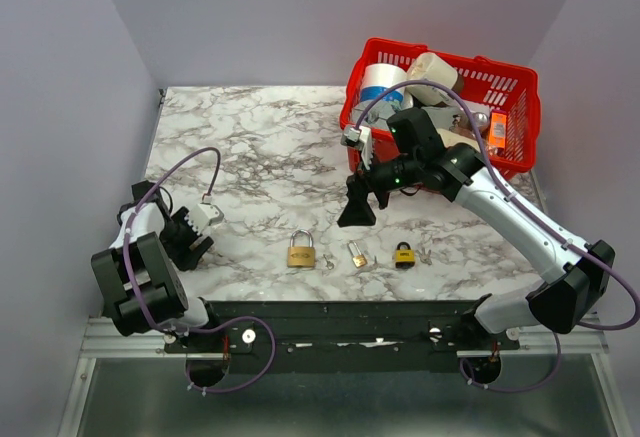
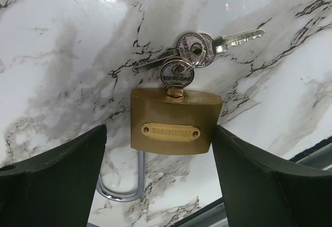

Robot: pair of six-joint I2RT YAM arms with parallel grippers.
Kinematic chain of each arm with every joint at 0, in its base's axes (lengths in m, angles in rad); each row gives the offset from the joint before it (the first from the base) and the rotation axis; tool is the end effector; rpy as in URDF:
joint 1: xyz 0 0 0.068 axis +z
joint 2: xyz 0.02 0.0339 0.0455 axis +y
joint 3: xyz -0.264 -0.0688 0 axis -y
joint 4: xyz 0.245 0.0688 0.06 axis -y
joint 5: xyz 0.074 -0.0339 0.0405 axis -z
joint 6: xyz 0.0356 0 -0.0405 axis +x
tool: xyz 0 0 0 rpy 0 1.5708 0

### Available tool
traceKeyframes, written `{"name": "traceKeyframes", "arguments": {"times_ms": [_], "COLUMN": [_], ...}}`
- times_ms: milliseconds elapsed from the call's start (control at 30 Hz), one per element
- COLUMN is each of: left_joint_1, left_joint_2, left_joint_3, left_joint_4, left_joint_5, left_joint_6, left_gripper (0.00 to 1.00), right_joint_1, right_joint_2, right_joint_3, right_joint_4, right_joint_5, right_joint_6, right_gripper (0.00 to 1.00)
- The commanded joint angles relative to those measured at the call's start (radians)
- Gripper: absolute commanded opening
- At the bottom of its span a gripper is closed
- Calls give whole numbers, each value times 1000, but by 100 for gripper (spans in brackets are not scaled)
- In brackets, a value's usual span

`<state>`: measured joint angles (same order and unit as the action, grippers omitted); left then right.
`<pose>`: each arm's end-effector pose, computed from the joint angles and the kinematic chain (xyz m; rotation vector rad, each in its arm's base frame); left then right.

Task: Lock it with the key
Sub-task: Pick up the lock from the center of the board.

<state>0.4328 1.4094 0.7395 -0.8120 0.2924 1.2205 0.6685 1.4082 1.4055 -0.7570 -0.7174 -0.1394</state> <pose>0.2008 0.0815 0.1613 1.1150 2.6344 -0.1917 0.2174 0.2015 0.3639 -1.2532 1.9831 1.0981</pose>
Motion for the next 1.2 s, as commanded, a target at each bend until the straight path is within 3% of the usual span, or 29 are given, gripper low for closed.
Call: {"name": "traceKeyframes", "arguments": {"times_ms": [0,267,567,800,1167], "left_joint_1": [7,-2,-97,-293,-724], "left_joint_2": [53,-15,-98,-222,-354], "left_joint_3": [-52,-2,129,297,547], "left_joint_4": [-13,-58,-142,-220,-239], "left_joint_5": [36,77,131,200,238], "left_joint_6": [19,-9,-85,-176,-323], "left_gripper": [82,52,36,33,33], "right_joint_1": [2,2,2,2,13], "right_joint_2": [0,11,14,32,189], "right_joint_3": [24,41,64,85,179], "right_joint_4": [-16,37,73,120,251], "right_joint_5": [16,36,52,104,-80], "right_joint_6": [1,52,107,256,468], "right_gripper": [100,100,100,100,99]}}
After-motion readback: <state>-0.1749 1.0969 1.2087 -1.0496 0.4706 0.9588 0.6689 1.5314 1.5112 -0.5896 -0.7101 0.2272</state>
